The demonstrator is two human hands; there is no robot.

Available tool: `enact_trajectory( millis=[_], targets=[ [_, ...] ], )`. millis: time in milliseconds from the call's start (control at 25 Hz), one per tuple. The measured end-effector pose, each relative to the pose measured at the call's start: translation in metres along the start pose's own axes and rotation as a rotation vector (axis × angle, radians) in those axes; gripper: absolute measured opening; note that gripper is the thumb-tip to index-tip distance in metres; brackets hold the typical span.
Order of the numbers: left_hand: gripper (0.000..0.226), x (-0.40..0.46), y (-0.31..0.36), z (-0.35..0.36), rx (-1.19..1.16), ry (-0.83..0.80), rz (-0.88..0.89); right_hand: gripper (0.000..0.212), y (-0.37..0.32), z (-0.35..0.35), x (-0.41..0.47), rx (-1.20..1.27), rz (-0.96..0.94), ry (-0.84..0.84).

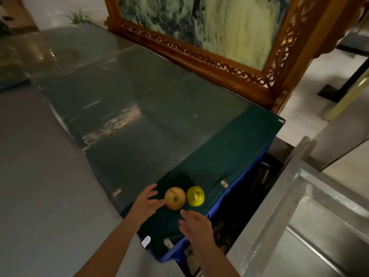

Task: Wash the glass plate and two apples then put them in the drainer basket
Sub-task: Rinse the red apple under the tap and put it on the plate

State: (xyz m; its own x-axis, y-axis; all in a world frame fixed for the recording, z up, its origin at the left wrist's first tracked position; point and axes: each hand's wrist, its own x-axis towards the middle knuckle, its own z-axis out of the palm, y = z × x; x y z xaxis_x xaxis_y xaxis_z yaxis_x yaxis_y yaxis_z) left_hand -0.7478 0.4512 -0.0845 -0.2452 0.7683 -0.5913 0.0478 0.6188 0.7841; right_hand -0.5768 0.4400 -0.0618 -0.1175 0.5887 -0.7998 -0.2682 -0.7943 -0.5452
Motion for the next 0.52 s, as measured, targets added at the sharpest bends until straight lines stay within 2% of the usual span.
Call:
enact_trajectory(
  millis=[80,160,280,360,520],
  targets=[
    [0.070,0.013,0.000,0.005,0.051,-0.079,0.008,0.030,0.004,0.015,0.013,0.122,0.051,0.082],
    [0.068,0.020,-0.003,0.008,0.101,-0.107,0.044,0.034,0.006,0.026,0.020,0.132,0.031,0.125],
    [0.044,0.018,-0.002,0.009,0.173,-0.124,0.116,0.040,0.012,0.036,0.027,0.208,0.006,0.127],
    [0.035,0.011,-0.003,0.008,0.154,-0.109,0.134,0.042,0.016,0.038,0.030,0.244,0.010,0.158],
    [0.034,-0.012,-0.004,0.011,0.063,-0.044,0.155,0.033,0.017,0.032,0.013,0.261,0.016,0.131]
  ],
)
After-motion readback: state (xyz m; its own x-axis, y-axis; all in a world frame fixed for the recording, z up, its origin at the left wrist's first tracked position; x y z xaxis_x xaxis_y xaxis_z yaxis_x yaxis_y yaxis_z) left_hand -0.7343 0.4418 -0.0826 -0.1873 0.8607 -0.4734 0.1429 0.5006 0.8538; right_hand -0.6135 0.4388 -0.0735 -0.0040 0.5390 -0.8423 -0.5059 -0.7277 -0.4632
